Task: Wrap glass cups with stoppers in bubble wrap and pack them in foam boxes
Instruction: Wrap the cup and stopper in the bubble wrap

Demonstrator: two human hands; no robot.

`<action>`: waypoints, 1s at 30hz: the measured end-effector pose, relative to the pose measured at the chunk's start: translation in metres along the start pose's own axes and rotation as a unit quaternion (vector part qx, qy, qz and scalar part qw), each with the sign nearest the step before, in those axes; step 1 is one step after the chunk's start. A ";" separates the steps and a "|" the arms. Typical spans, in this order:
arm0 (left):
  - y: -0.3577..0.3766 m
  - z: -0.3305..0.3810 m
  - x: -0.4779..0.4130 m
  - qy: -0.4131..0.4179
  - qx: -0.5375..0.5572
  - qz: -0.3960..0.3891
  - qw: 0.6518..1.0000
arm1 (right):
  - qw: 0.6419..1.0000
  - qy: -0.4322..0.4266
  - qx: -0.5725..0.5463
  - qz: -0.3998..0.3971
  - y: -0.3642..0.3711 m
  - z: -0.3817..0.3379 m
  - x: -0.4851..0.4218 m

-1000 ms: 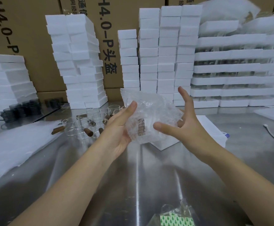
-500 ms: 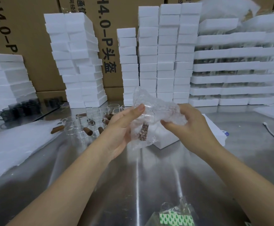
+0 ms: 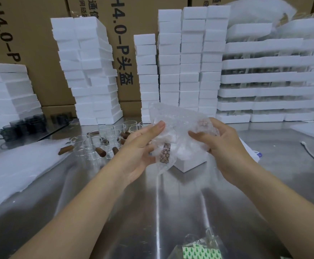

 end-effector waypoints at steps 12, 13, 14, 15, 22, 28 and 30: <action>0.007 0.002 0.002 -0.017 0.149 -0.106 0.983 | 0.998 0.017 -0.020 -0.054 0.000 -0.003 0.000; 0.007 0.002 0.002 -0.016 0.136 -0.100 0.986 | 0.998 0.014 -0.029 -0.048 -0.001 -0.002 -0.001; 0.007 0.002 0.001 -0.017 0.117 -0.087 0.989 | 0.998 0.016 -0.048 -0.046 -0.001 -0.001 -0.002; 0.006 0.001 0.001 -0.020 0.093 -0.071 0.993 | 0.995 0.023 -0.080 -0.050 -0.002 0.000 -0.003; 0.009 -0.006 -0.001 -0.035 0.062 -0.027 0.997 | 0.952 0.063 -0.293 -0.069 -0.002 -0.008 -0.003; 0.013 -0.007 -0.001 -0.038 0.101 0.004 0.994 | 0.956 0.032 -0.265 -0.126 0.005 -0.008 -0.001; 0.011 -0.008 -0.001 -0.037 0.107 0.016 0.993 | 0.979 0.019 -0.172 -0.112 0.008 -0.007 0.001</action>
Point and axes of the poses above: each hand's wrist, its own x-axis away from the middle knuckle, its own y-axis out of the palm, z = x × y, the point moved 1 cm from there along -x, towards the middle knuckle, and after that the axes turned 7 degrees about x, right-handed, at the moved point
